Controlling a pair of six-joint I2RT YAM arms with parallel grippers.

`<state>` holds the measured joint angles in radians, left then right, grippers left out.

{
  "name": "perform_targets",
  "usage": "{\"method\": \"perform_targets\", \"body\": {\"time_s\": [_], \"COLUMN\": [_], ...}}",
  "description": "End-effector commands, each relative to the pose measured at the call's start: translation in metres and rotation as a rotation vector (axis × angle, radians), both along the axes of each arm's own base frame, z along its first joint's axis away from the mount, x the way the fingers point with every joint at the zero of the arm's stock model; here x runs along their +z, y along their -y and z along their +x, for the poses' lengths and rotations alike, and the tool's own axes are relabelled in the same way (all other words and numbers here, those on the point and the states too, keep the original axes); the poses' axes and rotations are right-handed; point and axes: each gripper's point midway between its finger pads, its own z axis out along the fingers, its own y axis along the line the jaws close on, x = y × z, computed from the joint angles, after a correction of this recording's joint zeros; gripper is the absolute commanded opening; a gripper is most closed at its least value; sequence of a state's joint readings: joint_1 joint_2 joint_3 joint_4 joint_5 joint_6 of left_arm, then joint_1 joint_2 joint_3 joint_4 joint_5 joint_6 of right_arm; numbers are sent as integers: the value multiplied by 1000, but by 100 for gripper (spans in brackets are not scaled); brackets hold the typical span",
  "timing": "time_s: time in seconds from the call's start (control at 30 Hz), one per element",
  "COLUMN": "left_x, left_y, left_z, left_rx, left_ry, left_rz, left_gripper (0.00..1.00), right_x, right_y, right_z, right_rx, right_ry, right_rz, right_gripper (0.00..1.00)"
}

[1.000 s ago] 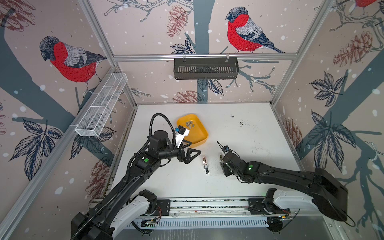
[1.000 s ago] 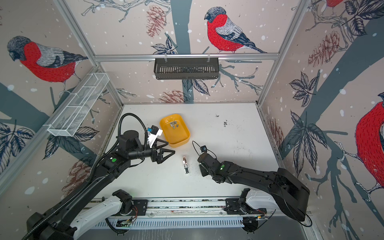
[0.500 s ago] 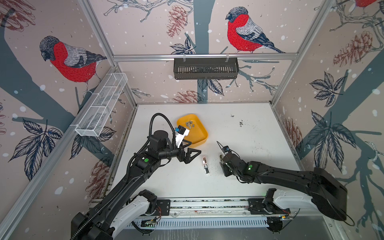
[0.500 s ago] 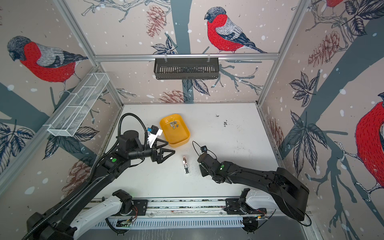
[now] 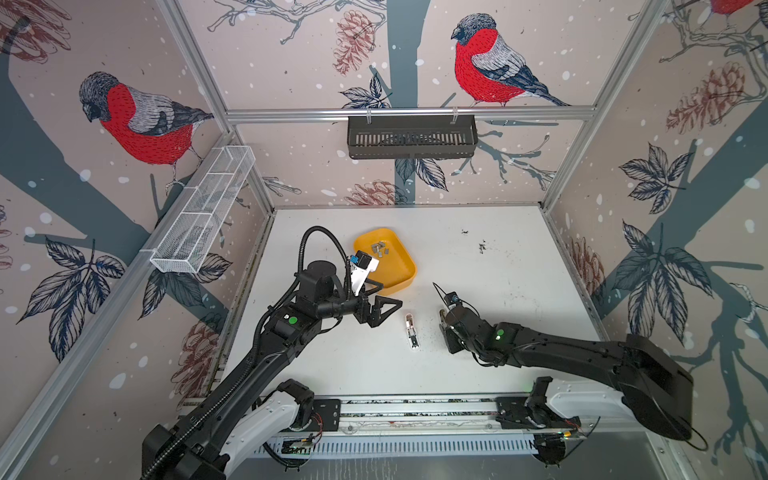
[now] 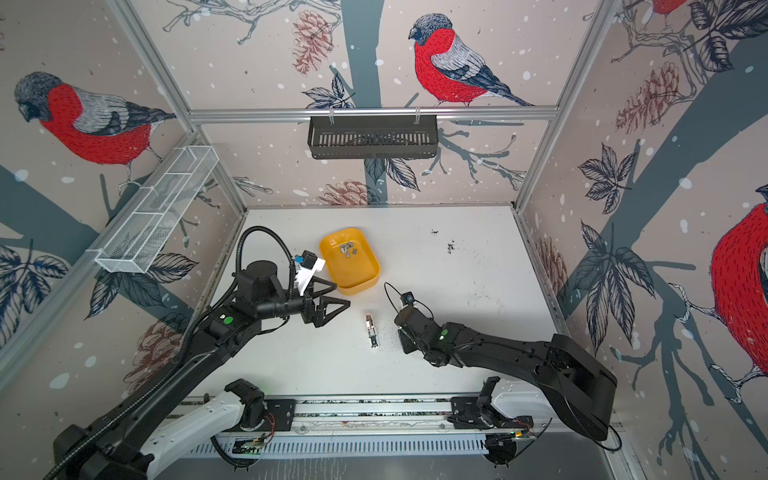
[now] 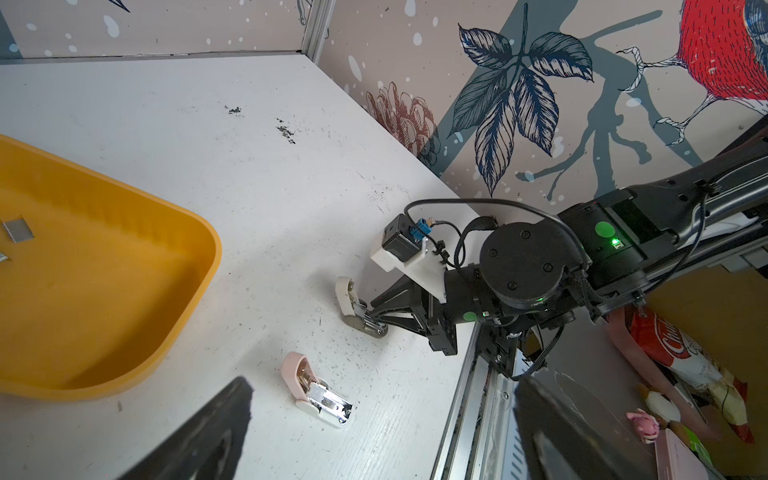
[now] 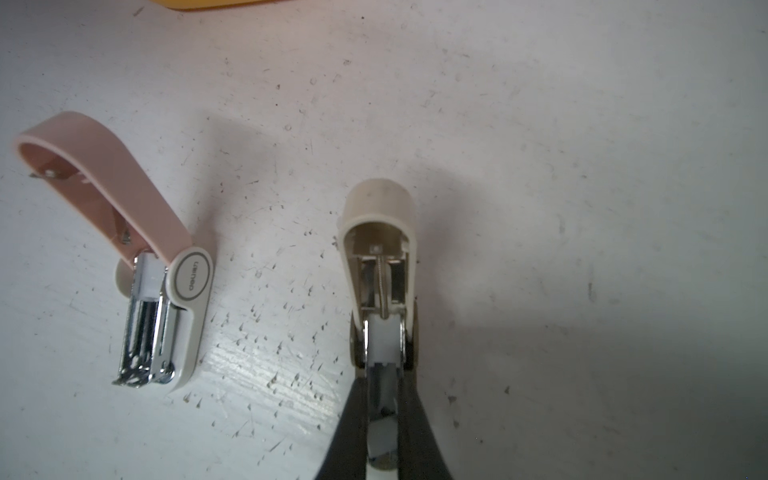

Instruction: Load the staples into the stapler

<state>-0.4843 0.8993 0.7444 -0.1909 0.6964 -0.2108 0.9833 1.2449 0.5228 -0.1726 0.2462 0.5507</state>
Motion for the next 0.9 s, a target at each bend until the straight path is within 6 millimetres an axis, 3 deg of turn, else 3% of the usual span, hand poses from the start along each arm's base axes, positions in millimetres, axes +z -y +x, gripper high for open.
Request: {"method": "perform_targets", "body": {"time_s": [0.0,0.6,0.87], "left_x": [6,6,5], "left_y": [0,0,-1], "left_z": [1,1,1], "left_rx": [1,4,5], "left_ry": [25,26,23], "left_rz": [-13,-13,-11], "left_gripper": [98,98,98], "right_x": [1,-9,7], "right_y": [0,5,0], "right_z": [3,0,2], "right_rx": [-23,-52,-50], "right_ry": [11,19,43], "right_rz": [11,-88,-53], "right_gripper": [11,11,11]}}
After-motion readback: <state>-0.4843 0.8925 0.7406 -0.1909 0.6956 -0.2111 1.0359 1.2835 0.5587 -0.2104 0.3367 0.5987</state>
